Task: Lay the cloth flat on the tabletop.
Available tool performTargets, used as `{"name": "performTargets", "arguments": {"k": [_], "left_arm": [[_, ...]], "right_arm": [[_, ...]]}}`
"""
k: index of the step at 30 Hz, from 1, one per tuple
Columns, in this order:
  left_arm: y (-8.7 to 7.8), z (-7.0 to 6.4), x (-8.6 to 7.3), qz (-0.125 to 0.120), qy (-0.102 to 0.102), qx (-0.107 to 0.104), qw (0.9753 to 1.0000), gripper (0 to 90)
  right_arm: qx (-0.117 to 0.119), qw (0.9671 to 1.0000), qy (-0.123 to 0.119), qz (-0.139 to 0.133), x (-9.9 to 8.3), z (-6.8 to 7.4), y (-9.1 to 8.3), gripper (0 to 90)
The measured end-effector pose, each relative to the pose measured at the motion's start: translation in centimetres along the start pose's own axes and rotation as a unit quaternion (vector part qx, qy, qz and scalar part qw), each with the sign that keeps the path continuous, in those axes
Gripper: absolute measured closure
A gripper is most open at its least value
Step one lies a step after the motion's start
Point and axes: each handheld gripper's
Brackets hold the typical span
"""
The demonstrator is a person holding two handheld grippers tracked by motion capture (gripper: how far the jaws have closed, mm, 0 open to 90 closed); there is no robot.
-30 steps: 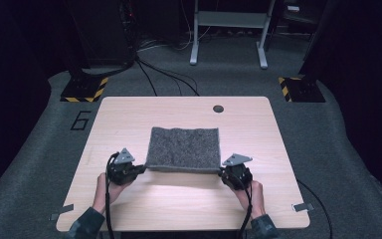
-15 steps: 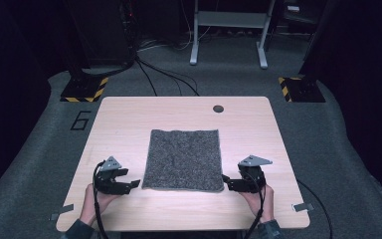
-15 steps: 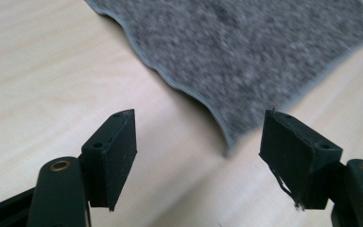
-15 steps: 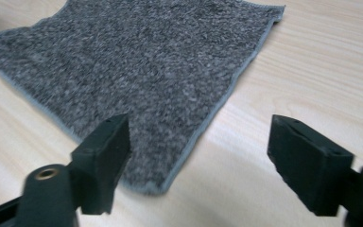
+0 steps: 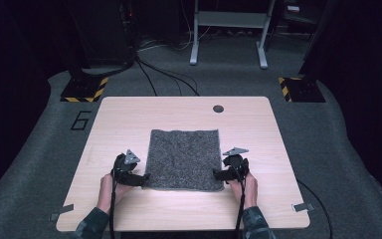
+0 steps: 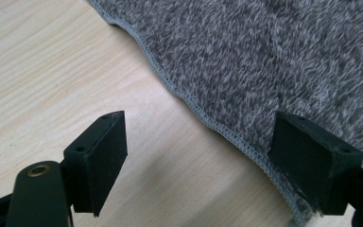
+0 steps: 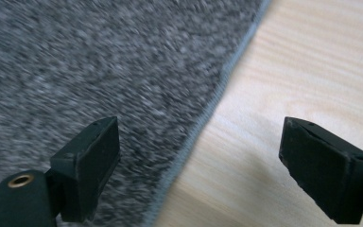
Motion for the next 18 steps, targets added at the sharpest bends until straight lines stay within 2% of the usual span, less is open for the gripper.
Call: {"name": "performTargets", "arguments": {"k": [4, 7, 8, 13, 18], "left_arm": [[0.5, -0.6, -0.1, 0.018, 0.016, 0.016, 0.9996, 18.8], [0.6, -0.8, -0.2, 0.015, 0.018, 0.016, 0.9996, 18.8], [0.7, -1.0, -0.3, 0.009, 0.014, 0.022, 0.9996, 18.8], [0.4, -1.3, -0.8, 0.001, 0.012, 0.021, 0.9997, 18.7], [0.2, -1.8, -1.2, -0.004, 0.010, 0.011, 0.9999, 18.6]], "right_arm": [[-0.013, 0.9999, -0.005, 0.010, -0.4, -0.4, 0.5, 12.3], [-0.012, 0.9999, 0.003, 0.012, -0.6, -0.5, 0.4, 11.4], [-0.013, 0.9999, -0.006, 0.008, -0.6, -0.7, 0.4, 11.4], [-0.007, 0.9999, 0.000, 0.008, -1.0, -1.3, 0.3, 10.4], [-0.006, 1.0000, 0.002, 0.004, -1.6, -1.7, -0.1, 9.8]]}}
Point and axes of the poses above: each handheld gripper's, and its own axes: y roughly forward along the jaws, x roughly out of its top, z roughly to its left, and after that the axes turned 4 degrees about z, right-handed
